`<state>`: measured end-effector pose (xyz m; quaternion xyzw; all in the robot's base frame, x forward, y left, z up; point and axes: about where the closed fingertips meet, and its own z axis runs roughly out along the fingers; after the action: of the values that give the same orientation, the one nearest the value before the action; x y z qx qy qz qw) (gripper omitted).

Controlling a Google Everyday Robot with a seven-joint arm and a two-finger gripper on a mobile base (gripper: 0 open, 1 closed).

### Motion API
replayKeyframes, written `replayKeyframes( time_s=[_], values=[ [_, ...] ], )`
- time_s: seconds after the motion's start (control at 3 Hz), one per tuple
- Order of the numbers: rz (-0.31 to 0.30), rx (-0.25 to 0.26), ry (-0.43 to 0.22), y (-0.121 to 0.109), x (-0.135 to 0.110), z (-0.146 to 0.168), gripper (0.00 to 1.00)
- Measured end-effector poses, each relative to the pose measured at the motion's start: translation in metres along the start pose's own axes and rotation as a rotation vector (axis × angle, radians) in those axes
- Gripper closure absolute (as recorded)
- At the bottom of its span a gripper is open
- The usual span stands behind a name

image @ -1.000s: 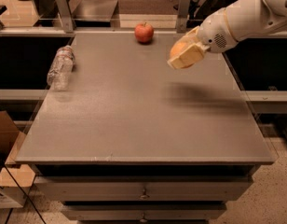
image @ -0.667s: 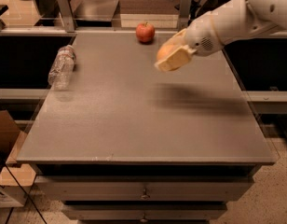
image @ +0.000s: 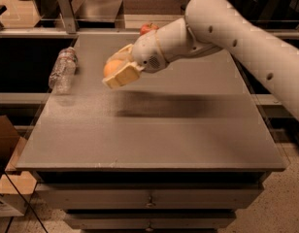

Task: Move orange near water bottle

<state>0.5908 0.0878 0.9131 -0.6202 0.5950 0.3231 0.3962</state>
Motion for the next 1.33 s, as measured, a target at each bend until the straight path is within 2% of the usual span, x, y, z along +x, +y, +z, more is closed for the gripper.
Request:
replayKeyframes(
  time_s=[0.33, 0.67, 1.33],
  values=[
    [-0.026, -0.048, -0.066, 0.001, -0.014, 0.056, 1.00],
    [-0.026, -0.048, -0.113, -0.012, -0.020, 0.095, 0.83],
    [-0.006, -0.016, -0.183, -0.029, -0.027, 0.137, 0.36]
  ],
)
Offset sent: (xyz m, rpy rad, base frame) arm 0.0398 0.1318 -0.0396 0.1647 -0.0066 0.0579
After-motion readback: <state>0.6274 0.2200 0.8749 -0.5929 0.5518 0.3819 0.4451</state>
